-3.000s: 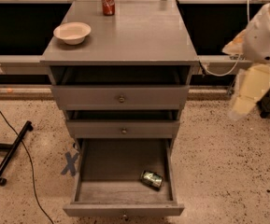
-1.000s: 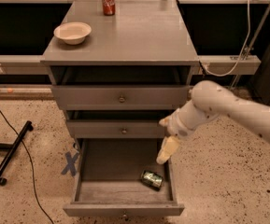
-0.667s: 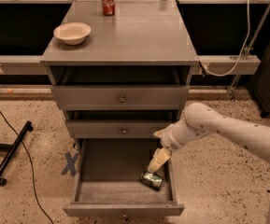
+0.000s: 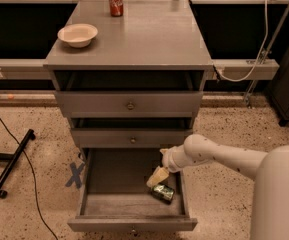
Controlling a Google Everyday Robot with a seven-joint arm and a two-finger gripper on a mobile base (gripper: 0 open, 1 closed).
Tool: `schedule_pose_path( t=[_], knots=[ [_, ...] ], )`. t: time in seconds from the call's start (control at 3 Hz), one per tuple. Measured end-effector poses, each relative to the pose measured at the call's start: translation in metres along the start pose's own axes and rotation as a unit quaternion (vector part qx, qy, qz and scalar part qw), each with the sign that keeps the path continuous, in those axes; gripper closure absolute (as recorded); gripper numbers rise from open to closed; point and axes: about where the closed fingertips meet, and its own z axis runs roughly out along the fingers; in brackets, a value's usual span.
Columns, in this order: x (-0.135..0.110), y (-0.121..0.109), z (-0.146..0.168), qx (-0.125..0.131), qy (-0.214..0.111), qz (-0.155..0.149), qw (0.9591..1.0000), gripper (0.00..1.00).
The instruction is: Pick green can from bottom drawer and place on counter
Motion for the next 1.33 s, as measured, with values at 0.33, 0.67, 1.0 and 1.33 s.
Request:
schedule_pose_path(
  t=[0.33, 0.67, 1.0, 1.33],
  knots=[
    [0.03, -0.026, 0.069, 0.018, 0.019, 0.009, 0.9996, 0.0],
    [0.062, -0.036, 0.115, 0.009, 0.059, 0.013, 0.9981, 0.0],
    [0.092, -0.04, 0.144, -0.004, 0.097, 0.014, 0.9952, 0.0],
    [0.125, -0.038, 0.163, -0.02, 0.128, 0.021, 0.9914, 0.0]
  ],
)
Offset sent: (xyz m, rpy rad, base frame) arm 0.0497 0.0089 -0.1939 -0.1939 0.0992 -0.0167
